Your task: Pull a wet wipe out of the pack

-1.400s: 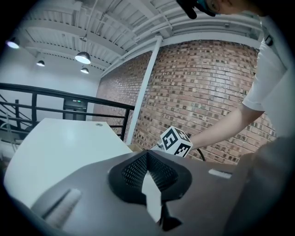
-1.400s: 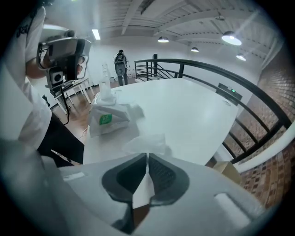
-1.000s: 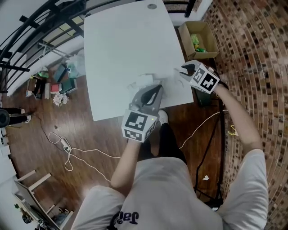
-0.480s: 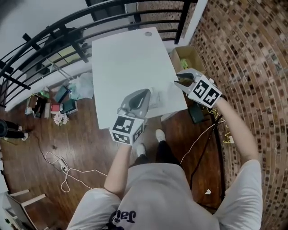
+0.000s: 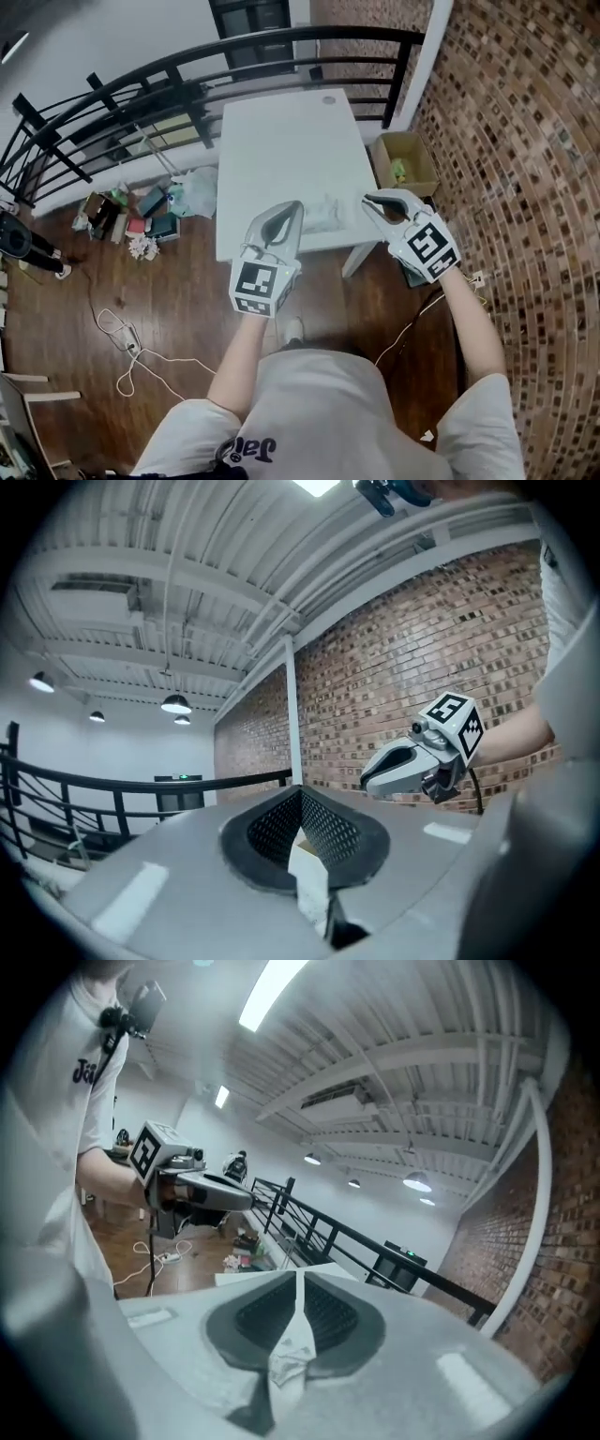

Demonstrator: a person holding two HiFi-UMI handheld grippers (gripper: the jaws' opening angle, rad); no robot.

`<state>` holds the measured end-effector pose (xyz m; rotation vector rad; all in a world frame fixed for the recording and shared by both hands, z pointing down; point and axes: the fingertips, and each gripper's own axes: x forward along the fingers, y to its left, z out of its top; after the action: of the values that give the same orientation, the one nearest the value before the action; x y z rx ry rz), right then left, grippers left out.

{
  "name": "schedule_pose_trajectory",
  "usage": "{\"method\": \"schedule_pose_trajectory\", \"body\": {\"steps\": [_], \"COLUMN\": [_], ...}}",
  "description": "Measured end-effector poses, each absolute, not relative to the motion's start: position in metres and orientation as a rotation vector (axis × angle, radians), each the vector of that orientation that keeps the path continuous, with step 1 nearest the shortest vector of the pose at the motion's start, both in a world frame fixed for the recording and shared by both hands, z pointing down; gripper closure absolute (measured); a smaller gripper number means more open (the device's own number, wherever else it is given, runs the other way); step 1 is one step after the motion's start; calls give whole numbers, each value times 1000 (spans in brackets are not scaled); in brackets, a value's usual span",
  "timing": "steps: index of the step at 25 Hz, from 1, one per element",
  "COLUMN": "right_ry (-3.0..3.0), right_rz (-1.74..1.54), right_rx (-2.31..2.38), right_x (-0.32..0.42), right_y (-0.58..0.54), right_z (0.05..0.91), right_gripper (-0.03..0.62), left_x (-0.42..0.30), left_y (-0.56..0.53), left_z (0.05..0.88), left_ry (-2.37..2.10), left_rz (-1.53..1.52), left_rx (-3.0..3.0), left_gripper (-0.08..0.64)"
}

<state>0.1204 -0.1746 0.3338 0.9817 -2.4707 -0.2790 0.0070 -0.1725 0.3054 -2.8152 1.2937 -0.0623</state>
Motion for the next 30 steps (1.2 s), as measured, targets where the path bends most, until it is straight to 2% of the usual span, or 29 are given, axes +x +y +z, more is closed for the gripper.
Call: {"method": "schedule_pose_trajectory", "body": {"steps": [8, 15, 24, 30], "right_ry": [-2700, -2820, -2753, -2708], "right_rz": [-74, 222, 108, 72], "right_rx": [1194, 1437, 1608, 1648], "right_x": [147, 153, 158, 134], "right_y": [-74, 15, 56, 72], "right_z": [360, 321, 296, 294], "right_gripper": [598, 600, 600, 600], "left_x": [38, 68, 55, 28], "left_y": [-67, 10, 51, 70], "left_z": [324, 306, 290, 287], "left_ry": [1548, 1676, 1677, 1659], "left_rz": [-110, -29, 79, 125], "left_rx": [-2728, -2710, -2629, -2638], "left_gripper": [545, 545, 545, 545]}}
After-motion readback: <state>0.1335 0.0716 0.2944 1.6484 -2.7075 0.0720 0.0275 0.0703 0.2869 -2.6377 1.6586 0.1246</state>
